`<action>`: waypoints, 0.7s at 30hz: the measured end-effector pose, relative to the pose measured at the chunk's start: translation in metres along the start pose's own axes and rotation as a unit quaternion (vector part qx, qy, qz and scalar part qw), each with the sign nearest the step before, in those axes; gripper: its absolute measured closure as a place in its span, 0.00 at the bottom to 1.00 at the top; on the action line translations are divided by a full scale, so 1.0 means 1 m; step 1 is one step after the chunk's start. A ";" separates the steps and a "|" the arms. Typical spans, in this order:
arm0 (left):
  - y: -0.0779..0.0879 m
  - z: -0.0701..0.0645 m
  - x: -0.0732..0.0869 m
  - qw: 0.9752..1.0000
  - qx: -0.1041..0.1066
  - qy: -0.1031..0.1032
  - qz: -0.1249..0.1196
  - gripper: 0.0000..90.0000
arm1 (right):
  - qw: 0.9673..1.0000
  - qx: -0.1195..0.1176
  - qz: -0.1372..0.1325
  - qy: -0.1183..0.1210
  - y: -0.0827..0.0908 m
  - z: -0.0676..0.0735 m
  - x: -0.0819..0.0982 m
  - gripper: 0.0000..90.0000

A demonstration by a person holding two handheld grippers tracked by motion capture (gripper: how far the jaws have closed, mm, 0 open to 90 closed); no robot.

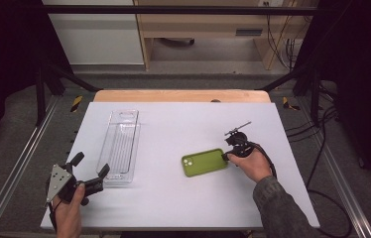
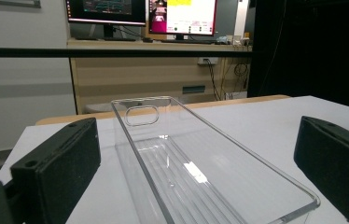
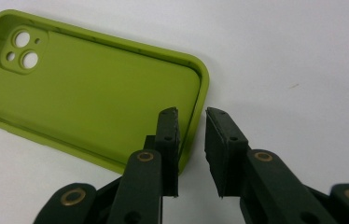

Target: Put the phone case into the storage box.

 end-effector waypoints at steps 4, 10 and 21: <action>0.000 0.000 0.000 1.000 -0.001 0.003 0.001 0.00 | 1.000 0.000 0.001 0.001 -0.001 -0.001 0.000 0.83; 0.000 0.000 0.000 1.000 -0.001 0.003 0.000 0.00 | 1.000 -0.002 0.009 -0.011 -0.002 -0.001 -0.001 0.85; 0.000 0.000 0.001 1.000 -0.002 0.003 0.002 0.00 | 1.000 0.000 0.018 -0.012 -0.004 0.001 -0.001 0.87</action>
Point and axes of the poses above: each handheld gripper's, and its own axes: y roughly backward along the jaws, x roughly out of its underside, z roughly to its left, the point moved 3 cm from there along -y, roughly forward along the jaws, and after that the axes turned 13 degrees about x, right-handed, at the moved point
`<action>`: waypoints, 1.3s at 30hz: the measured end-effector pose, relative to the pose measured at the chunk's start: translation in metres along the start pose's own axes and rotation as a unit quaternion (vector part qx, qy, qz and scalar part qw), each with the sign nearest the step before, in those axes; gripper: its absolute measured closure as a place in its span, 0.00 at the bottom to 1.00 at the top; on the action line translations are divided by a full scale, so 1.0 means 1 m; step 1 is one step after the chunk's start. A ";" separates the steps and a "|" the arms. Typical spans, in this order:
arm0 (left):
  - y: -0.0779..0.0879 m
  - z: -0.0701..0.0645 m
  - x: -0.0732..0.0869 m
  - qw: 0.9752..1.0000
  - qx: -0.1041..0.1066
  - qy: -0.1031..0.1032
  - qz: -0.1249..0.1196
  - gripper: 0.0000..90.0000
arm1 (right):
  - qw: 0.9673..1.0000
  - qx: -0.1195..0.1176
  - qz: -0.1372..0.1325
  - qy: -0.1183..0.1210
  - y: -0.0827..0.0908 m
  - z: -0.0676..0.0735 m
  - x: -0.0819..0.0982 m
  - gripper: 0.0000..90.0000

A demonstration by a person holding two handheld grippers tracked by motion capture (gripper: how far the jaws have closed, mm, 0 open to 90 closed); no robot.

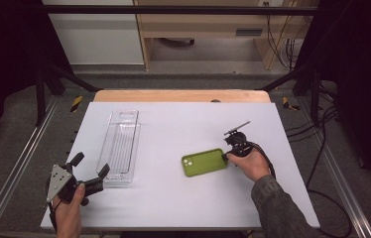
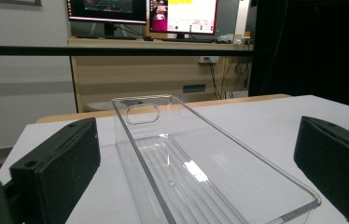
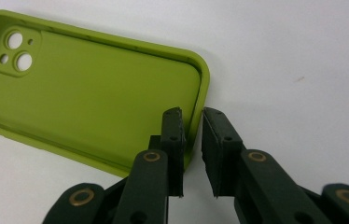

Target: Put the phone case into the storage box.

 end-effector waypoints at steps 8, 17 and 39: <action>0.000 0.000 0.000 1.000 0.000 0.000 0.000 0.00 | 1.000 0.002 0.000 0.001 -0.001 -0.001 0.000 0.88; 0.000 0.000 0.000 1.000 0.000 -0.001 0.001 0.00 | 1.000 0.002 0.007 -0.008 0.000 0.001 -0.001 0.88; -0.003 -0.002 0.001 1.000 0.004 -0.003 0.006 0.00 | 1.000 0.008 0.011 -0.017 0.000 0.001 0.001 0.92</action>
Point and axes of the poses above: each handheld gripper's, and its own axes: y roughly backward along the jaws, x roughly out of its underside, z roughly to its left, the point moved 3 cm from there along -y, roughly forward along the jaws, and after that the axes turned 13 degrees about x, right-handed, at the moved point
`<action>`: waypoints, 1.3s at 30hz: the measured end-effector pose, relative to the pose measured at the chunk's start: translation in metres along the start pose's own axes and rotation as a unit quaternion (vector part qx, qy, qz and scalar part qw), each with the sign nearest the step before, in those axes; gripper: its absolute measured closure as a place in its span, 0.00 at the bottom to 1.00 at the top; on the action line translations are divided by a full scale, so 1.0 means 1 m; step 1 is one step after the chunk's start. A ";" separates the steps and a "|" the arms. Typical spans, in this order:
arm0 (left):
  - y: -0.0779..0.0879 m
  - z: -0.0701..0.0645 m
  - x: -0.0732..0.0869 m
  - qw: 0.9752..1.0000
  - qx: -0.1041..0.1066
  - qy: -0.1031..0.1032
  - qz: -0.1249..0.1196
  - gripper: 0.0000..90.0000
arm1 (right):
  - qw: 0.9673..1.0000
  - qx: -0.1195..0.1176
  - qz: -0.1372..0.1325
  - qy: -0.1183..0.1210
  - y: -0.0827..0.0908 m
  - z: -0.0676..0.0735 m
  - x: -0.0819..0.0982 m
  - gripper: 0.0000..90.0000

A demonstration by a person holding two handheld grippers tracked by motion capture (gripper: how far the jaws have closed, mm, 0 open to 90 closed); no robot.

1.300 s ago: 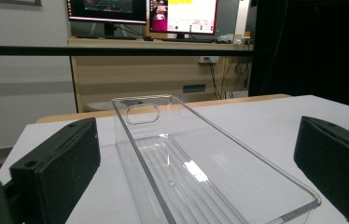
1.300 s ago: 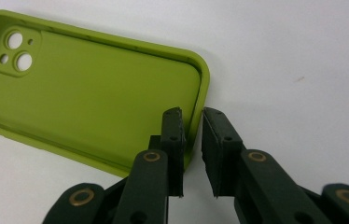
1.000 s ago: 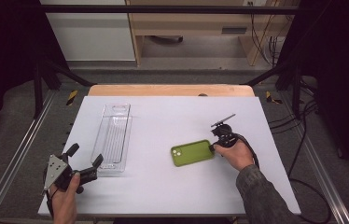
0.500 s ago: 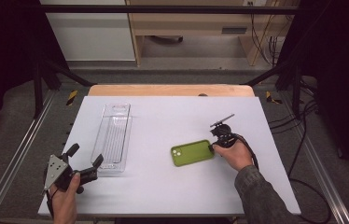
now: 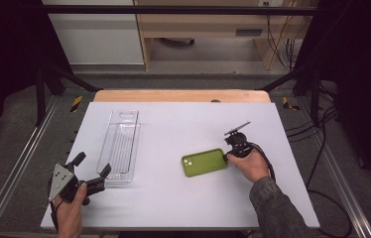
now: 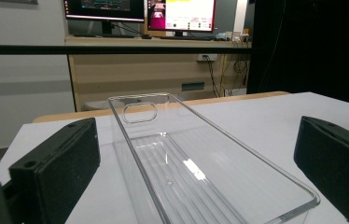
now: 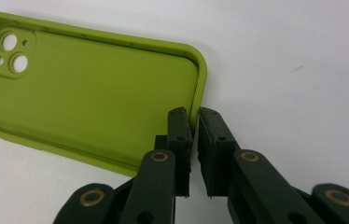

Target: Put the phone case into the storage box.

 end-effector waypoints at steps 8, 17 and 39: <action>0.002 0.001 0.000 1.000 -0.002 -0.001 -0.001 0.00 | 1.000 0.005 -0.004 -0.021 0.000 0.002 0.001 0.97; 0.002 0.002 -0.001 1.000 -0.004 0.001 -0.003 0.00 | 0.998 0.022 -0.054 -0.040 0.014 0.008 0.000 0.98; 0.007 0.001 -0.002 1.000 -0.009 0.011 0.004 0.00 | 0.967 -0.020 -0.206 -0.150 0.035 0.015 0.030 0.98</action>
Point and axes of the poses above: each handheld gripper's, and its own axes: y roughly backward along the jaws, x roughly out of its underside, z roughly to its left, the point moved 3 cm from there along -y, roughly forward along the jaws, and after that the axes turned 13 degrees about x, right-handed, at the moved point
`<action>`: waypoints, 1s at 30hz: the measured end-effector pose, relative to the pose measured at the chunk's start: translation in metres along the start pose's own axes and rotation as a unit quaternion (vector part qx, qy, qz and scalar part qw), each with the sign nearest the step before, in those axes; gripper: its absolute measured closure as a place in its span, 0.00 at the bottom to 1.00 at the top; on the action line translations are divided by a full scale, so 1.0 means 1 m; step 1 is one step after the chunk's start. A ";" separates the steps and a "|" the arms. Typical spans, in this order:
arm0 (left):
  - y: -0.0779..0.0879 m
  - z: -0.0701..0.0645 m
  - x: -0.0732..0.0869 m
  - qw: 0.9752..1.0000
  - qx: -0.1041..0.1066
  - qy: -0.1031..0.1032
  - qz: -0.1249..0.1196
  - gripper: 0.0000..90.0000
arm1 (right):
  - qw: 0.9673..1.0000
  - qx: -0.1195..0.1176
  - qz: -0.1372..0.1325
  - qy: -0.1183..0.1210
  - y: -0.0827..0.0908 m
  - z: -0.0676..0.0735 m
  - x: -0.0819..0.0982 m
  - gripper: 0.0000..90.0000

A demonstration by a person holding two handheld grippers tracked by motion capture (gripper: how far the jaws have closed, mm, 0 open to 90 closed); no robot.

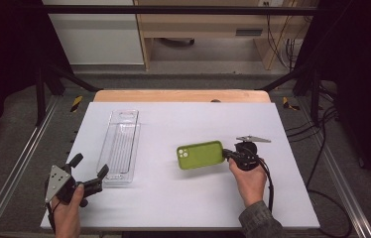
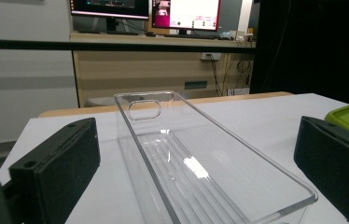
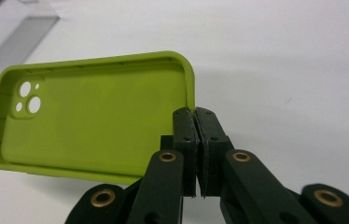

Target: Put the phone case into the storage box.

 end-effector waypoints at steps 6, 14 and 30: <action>-0.002 -0.008 -0.001 1.000 -0.021 0.006 0.015 0.01 | 1.000 -0.011 -0.025 -0.013 0.007 -0.003 0.005 0.98; -0.003 -0.011 -0.009 0.999 -0.030 0.015 0.025 0.01 | 0.999 -0.015 -0.040 -0.019 0.007 -0.004 0.019 0.98; -0.035 -0.046 -0.040 0.997 -0.006 -0.012 0.080 0.01 | 0.997 -0.015 -0.070 -0.041 0.014 0.001 0.023 0.98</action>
Point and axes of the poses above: each handheld gripper's, and its own axes: y roughly backward along the jaws, x roughly out of its underside, z roughly to its left, the point moved 3 cm from there along -y, roughly forward along the jaws, and after that the axes turned 13 degrees about x, right-handed, at the moved point
